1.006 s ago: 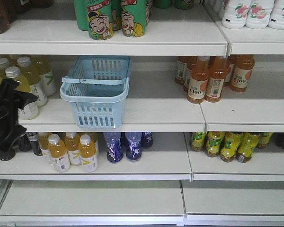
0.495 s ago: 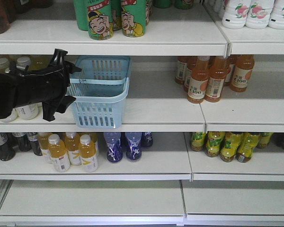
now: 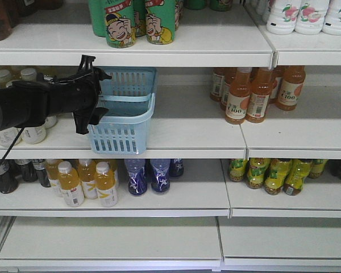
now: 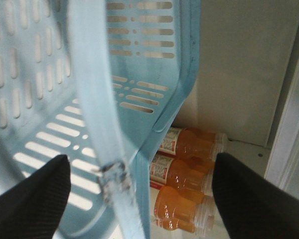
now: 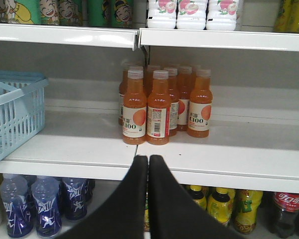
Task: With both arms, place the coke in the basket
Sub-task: 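Reach the left gripper to the basket handle and close on it, then lift the basket off the shelf with the left gripper and lower it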
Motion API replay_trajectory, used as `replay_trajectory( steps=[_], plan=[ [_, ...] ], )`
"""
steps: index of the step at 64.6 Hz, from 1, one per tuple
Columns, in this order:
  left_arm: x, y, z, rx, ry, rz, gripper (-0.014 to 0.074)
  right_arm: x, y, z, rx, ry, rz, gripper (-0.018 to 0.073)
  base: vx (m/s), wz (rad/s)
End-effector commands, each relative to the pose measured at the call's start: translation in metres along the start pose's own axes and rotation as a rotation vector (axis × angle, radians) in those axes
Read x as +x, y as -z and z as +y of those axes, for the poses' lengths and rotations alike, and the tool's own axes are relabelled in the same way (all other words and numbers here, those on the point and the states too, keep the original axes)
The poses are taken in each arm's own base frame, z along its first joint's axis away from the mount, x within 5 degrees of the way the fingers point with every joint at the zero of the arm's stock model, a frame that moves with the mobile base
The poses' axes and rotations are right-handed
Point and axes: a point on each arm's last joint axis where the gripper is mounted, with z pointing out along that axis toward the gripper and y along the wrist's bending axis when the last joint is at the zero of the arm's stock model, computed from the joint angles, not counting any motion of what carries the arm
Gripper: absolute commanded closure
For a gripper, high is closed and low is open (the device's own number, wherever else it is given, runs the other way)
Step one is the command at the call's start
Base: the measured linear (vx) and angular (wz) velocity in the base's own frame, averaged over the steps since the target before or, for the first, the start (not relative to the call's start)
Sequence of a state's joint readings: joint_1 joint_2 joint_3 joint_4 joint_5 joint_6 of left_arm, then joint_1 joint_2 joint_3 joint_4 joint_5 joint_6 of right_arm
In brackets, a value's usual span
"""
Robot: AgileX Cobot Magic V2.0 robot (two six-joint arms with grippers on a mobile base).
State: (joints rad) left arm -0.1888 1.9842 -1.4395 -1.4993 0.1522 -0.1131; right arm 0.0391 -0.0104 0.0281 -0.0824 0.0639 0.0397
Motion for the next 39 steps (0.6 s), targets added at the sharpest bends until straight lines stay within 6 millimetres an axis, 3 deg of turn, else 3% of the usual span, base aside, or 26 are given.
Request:
replay_trajectory(
  steps=[1,15,22,26,39],
  plan=[
    [0.004,0.011,-0.032,0.096,0.026,-0.004,0.0031,-0.004,0.001,0.0,0.005,0.012,-0.078,0.0568,0.0,0.0],
    [0.003,-0.009,-0.031,0.099,0.049,0.021,0.0045,-0.004,0.001,0.0,0.005,0.012,-0.078,0.0568,0.0,0.0],
    [0.003,-0.015,-0.028,0.097,0.097,0.041,0.0108,-0.004,0.001,0.0,0.005,0.012,-0.078,0.0568,0.0,0.0],
    [0.003,-0.016,-0.029,0.105,0.121,0.041,0.0191,-0.004,0.001,0.0,0.005,0.012,-0.078,0.0568,0.0,0.0],
    [0.003,-0.016,-0.032,0.121,0.105,0.06,0.0577,-0.004,0.001,0.0,0.005,0.012,-0.078,0.0568,0.0,0.0]
  ],
)
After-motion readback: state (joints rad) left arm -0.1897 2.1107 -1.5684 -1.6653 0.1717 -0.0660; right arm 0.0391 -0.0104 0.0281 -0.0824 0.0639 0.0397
